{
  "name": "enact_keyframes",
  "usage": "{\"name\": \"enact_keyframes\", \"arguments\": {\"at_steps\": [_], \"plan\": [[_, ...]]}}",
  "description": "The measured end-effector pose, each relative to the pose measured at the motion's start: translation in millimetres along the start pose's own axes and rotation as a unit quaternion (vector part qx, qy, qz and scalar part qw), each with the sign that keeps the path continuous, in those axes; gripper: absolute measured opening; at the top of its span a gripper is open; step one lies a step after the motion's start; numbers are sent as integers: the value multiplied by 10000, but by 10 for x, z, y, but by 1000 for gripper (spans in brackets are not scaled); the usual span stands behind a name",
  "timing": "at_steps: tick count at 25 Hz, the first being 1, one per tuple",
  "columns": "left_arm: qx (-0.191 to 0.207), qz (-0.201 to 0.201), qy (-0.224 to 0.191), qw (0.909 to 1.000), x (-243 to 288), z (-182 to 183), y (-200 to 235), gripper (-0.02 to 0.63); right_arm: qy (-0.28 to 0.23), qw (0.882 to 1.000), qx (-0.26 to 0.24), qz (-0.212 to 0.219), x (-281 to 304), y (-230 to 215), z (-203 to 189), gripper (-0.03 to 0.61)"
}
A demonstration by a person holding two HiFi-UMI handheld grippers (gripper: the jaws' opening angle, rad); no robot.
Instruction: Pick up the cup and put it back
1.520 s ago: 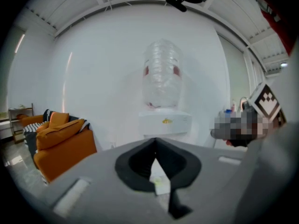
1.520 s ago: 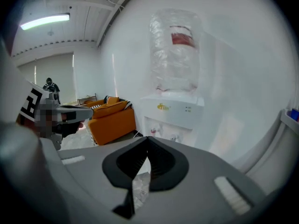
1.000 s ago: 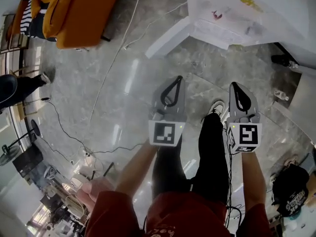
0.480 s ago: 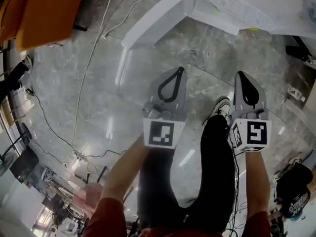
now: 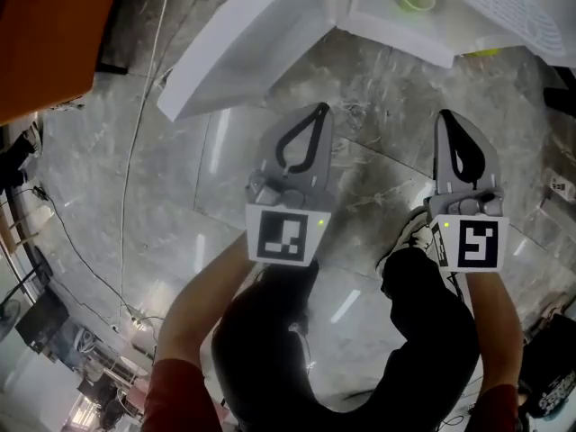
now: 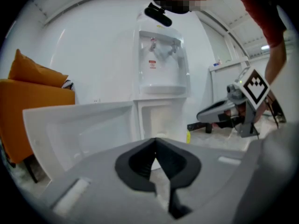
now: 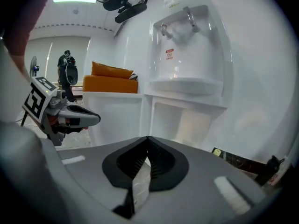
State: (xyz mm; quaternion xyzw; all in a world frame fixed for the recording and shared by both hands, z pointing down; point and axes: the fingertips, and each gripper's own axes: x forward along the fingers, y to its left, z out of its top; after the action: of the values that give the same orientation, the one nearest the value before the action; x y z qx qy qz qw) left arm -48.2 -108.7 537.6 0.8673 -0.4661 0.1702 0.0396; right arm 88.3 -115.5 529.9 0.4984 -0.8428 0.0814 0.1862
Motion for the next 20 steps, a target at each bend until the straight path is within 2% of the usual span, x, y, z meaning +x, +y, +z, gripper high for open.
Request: {"name": "enact_keyframes", "arguments": {"at_steps": [3, 11, 15, 20], "plan": [[179, -17, -215, 9996, 200, -332, -50, 0, 2, 9999, 82, 95, 233, -19, -352, -2], [307, -541, -536, 9966, 728, -1004, -267, 0, -119, 9999, 12, 57, 751, -243, -1143, -2], [-181, -546, -425, 9974, 874, -1268, -314, 0, 28, 9997, -105, 217, 824, -224, -1485, -2], [-130, -462, -426, 9979, 999, -1374, -311, 0, -10, 9989, -122, 443, 850, -167, -1594, -2]]}}
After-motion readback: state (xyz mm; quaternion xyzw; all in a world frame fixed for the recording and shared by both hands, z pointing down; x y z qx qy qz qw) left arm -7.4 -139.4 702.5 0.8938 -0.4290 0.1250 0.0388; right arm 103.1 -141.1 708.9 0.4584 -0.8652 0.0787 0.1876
